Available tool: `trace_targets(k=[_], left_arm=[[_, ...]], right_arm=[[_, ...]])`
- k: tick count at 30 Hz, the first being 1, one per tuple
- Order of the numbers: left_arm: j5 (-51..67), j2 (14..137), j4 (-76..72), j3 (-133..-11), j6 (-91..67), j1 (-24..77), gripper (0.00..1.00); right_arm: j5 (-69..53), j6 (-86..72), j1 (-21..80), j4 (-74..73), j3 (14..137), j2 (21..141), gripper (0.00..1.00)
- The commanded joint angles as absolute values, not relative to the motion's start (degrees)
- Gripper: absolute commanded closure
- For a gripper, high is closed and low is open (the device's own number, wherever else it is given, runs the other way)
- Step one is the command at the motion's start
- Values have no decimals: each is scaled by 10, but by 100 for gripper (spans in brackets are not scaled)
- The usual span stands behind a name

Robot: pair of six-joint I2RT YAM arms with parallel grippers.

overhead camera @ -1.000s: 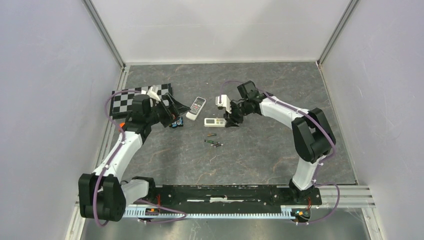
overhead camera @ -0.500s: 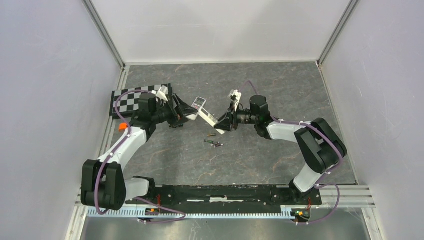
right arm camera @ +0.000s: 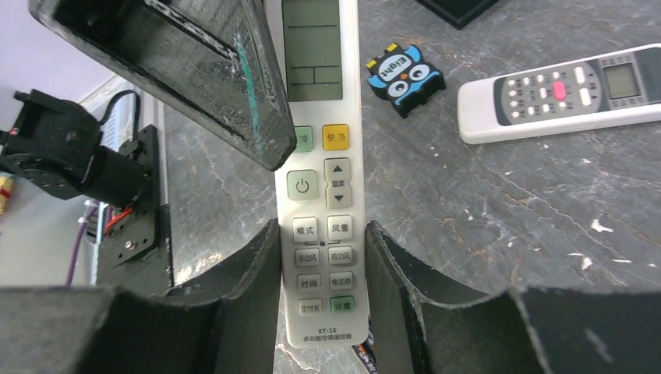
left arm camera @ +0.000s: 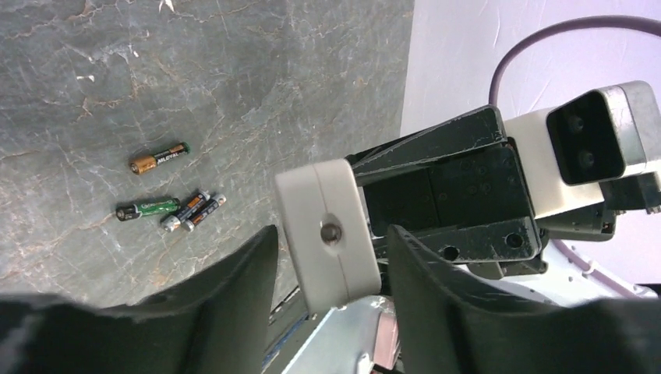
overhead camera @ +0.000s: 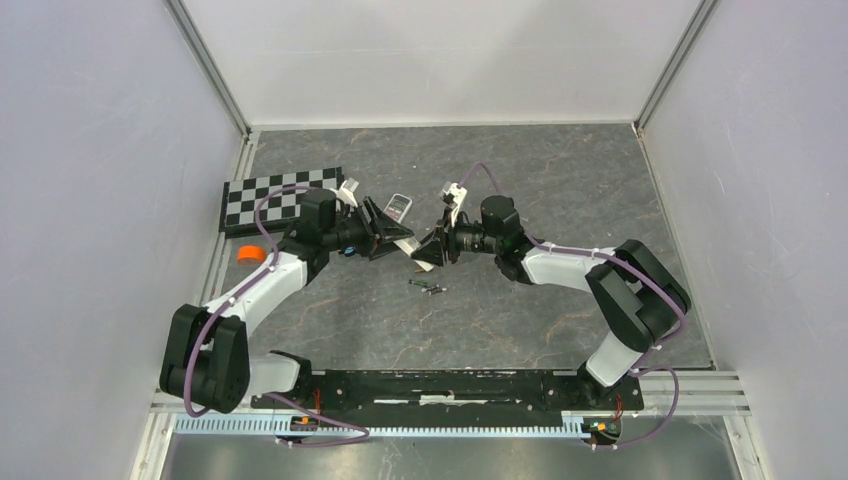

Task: Load the batteries into the remote control

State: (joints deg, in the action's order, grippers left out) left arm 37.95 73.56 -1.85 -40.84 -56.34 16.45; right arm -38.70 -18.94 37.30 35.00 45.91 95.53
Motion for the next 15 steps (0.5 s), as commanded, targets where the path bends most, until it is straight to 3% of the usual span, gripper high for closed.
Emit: trace_targets(k=[1,3,7,11,14,15], left_arm=[[354,735,-27,-413,-605,171,48],[344,733,-21,-413,-606,173,67],[334,747,-13,-416,-607,173,95],[331,758,-11,-423,-615,173,98],[324,755,18,-436,-629,173,98],[318,753,37,-443,-637,174,98]], right_arm=[[-338,-162,382,346,483,926,88],[-328,-147,388,341,483,922,84],[-320,-129,397,331,482,917,82],[-312,-117,400,317,484,913,79],[-299,-85,401,276,493,902,54],[-299,-69,401,262,496,896,39]])
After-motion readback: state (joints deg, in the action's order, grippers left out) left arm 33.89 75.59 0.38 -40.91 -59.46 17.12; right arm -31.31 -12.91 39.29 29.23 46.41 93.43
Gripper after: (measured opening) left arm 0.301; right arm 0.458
